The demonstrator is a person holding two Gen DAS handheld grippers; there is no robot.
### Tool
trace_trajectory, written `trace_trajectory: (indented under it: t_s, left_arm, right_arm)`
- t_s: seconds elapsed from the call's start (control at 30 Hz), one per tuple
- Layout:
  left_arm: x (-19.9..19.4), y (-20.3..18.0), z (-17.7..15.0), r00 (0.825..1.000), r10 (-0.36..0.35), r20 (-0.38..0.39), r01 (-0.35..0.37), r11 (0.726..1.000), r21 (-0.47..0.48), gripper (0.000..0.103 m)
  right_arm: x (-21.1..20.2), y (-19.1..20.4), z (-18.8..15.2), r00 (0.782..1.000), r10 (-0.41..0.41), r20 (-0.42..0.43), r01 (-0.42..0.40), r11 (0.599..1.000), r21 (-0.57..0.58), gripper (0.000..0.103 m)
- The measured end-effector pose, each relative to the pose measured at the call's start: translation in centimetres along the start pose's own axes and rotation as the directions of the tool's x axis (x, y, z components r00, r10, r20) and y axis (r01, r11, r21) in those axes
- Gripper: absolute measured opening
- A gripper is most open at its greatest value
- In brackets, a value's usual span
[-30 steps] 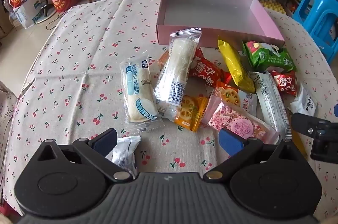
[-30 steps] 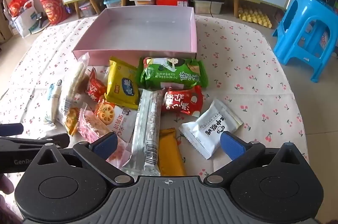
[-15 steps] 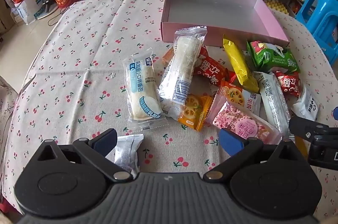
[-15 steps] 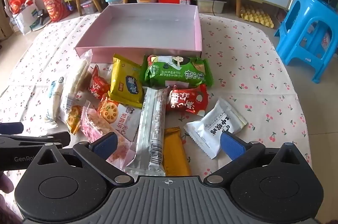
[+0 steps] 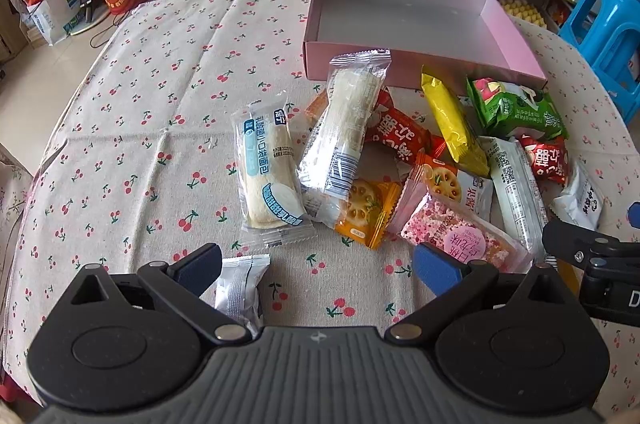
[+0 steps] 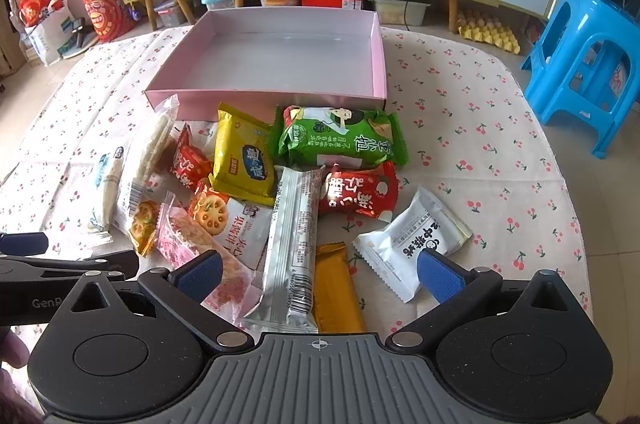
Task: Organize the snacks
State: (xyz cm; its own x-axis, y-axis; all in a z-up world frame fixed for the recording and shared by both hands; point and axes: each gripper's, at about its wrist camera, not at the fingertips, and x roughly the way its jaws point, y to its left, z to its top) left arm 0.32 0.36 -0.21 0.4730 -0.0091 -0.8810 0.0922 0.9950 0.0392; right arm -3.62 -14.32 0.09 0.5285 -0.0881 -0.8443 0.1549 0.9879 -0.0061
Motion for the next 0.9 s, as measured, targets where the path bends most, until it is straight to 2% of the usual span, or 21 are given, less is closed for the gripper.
trace_trajectory:
  t_s: [0.9]
  left_arm:
    - [-0.59, 0.22, 0.32, 1.000, -0.012, 0.022, 0.013, 1.000, -0.009, 0.103]
  right_arm:
    - [-0.17, 0.33, 0.60, 1.000, 0.001, 0.013, -0.001, 1.000, 0.006, 0.103]
